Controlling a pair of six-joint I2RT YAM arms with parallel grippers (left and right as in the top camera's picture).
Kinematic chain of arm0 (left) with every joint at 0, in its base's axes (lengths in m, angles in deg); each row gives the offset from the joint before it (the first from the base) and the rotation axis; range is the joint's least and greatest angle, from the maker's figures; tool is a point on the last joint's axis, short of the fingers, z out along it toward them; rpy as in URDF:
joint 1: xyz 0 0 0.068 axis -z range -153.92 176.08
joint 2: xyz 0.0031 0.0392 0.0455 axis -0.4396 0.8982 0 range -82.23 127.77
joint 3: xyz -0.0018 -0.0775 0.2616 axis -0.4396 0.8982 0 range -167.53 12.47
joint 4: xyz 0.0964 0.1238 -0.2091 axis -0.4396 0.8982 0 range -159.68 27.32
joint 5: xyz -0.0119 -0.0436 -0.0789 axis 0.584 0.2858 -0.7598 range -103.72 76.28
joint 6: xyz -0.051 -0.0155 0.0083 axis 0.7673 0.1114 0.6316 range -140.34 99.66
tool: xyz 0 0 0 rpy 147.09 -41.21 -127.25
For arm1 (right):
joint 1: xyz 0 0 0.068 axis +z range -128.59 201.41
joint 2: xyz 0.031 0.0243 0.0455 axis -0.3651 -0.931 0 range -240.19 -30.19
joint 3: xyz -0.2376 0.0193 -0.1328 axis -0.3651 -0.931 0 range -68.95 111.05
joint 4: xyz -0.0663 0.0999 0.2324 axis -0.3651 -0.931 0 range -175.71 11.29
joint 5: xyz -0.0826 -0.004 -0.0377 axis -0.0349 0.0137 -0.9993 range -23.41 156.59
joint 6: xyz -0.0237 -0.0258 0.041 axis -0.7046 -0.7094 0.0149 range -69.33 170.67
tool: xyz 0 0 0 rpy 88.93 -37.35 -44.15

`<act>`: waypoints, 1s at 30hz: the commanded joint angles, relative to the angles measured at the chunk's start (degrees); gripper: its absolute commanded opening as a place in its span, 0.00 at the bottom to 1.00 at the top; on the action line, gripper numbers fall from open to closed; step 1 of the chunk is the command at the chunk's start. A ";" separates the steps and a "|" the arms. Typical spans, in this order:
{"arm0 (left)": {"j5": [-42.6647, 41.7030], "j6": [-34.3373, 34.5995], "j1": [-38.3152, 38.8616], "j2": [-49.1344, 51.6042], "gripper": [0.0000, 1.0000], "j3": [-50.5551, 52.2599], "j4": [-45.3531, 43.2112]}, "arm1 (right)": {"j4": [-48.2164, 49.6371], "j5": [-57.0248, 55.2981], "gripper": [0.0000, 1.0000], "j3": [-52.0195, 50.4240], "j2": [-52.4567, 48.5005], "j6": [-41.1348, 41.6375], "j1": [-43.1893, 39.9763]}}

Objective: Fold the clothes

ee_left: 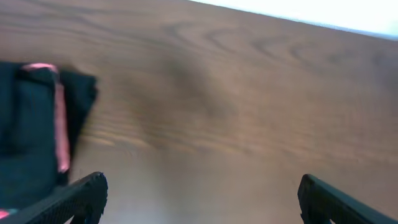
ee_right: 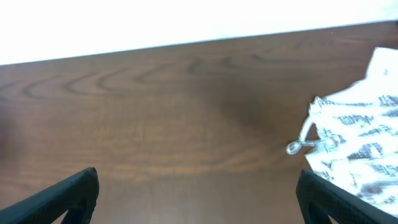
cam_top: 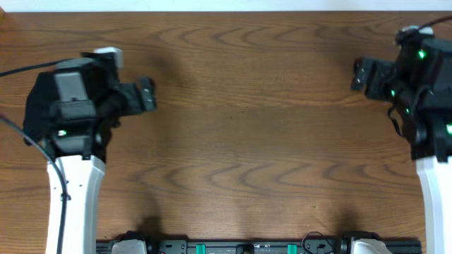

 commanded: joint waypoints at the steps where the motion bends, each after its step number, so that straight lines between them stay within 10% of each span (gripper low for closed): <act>1: 3.37 -0.04 3.96 -2.03 0.98 -1.05 2.12 | -2.34 -0.44 0.99 -2.40 3.50 -0.66 -0.22; 16: 6.86 2.75 9.22 -28.48 0.98 2.91 9.70 | -4.76 0.94 0.99 -27.54 40.37 -1.75 -0.11; 30: 7.41 3.52 9.22 -34.73 0.98 9.75 9.79 | -16.63 0.96 0.99 -29.14 44.37 -1.73 -0.11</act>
